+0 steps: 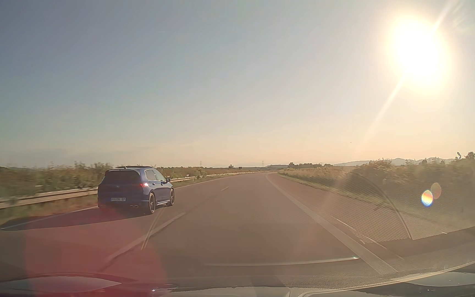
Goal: Follow the waypoints while adhering to traffic rules and regulations
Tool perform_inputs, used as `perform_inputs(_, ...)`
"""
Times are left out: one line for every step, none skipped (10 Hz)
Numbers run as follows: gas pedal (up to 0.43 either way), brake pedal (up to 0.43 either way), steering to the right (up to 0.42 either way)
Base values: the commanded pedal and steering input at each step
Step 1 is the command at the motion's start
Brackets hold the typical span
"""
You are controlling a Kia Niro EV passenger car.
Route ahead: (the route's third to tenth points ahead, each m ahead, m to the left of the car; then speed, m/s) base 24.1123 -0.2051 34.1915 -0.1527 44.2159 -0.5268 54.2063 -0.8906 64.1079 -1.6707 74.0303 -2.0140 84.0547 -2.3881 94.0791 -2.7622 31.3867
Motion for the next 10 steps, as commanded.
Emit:
perform_inputs(0.22, 0.0, 0.003)
perform_inputs(0.22, 0.0, 0.003)
perform_inputs(0.22, 0.0, 0.003)
perform_inputs(0.22, 0.0, 0.003)
perform_inputs(0.22, 0.0, 0.003)
perform_inputs(0.22, 0.0, 0.004)
perform_inputs(0.22, 0.0, 0.005)
perform_inputs(0.22, 0.0, 0.006)
perform_inputs(0.22, 0.0, 0.006)
perform_inputs(0.22, 0.0, 0.006)
